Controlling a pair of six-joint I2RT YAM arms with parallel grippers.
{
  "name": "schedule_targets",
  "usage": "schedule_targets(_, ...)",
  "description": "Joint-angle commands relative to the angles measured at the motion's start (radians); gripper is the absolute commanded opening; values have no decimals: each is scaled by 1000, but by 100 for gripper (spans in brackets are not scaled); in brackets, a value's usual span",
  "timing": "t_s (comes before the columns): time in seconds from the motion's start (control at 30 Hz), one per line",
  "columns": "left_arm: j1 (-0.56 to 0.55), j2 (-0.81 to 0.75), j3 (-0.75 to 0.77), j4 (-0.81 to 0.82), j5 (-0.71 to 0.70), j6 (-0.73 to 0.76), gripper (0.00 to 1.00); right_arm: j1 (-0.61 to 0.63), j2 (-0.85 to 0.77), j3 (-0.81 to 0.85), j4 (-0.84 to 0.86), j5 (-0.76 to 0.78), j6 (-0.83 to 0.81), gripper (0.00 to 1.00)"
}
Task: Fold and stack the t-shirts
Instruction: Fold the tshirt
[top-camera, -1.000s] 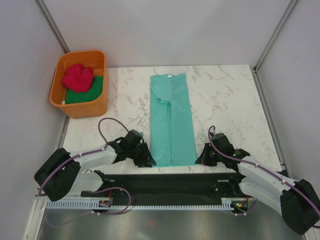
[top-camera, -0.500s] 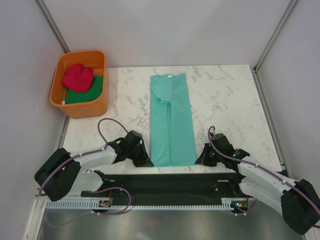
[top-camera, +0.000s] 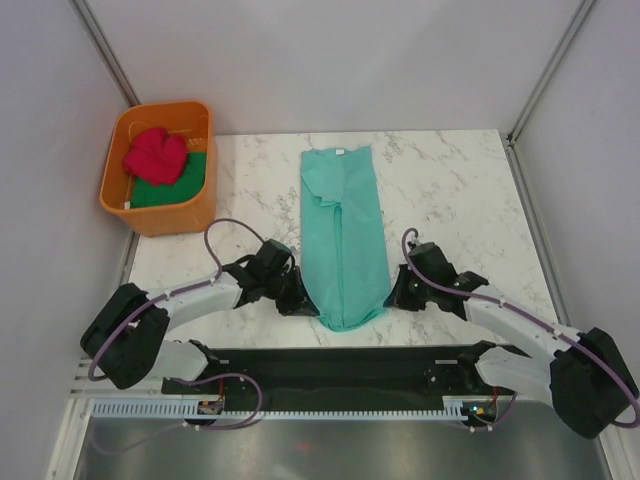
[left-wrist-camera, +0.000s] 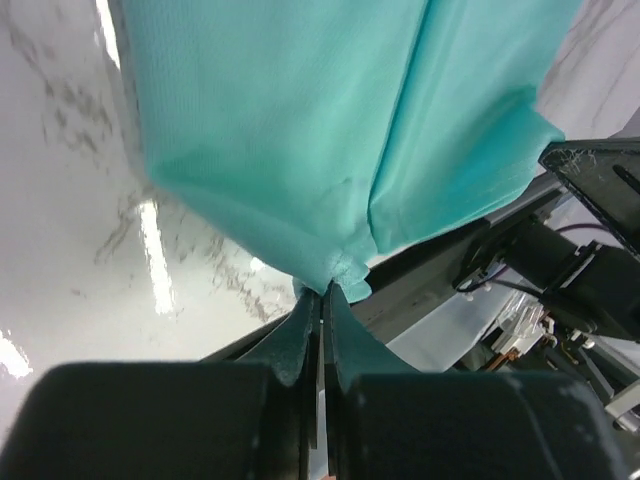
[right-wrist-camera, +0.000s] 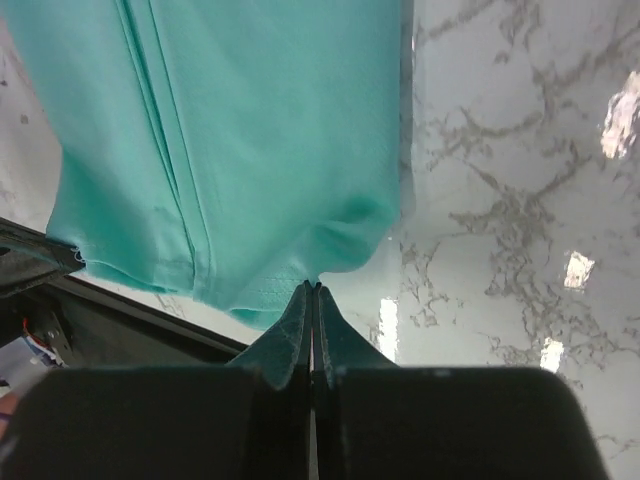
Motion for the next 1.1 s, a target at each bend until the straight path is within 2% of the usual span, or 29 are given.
schedule_targets(0.0, 50, 56, 99, -24, 55, 87, 2, 2, 87, 131, 7, 77, -75, 0)
schedule_targets(0.23, 183, 215, 334, -128, 20, 216, 2, -12, 375, 361, 41, 137, -212, 0)
schedule_targets(0.3, 223, 284, 412, -134, 15, 231, 2, -26, 438, 439, 42, 207, -255, 0)
schedule_targets(0.43, 263, 389, 546, -142, 15, 257, 2, -47, 570, 575, 44, 228, -310, 0)
schedule_targets(0.57, 301, 471, 683, -156, 7, 259, 2, -89, 656, 713, 44, 209, -336, 0)
schedule_targets(0.8, 355, 605, 874, -170, 27, 281, 2, -181, 817, 858, 44, 145, -370, 0)
schedule_targets(1.07, 393, 738, 1040, -185, 47, 277, 2, -242, 895, 977, 42, 102, -387, 0)
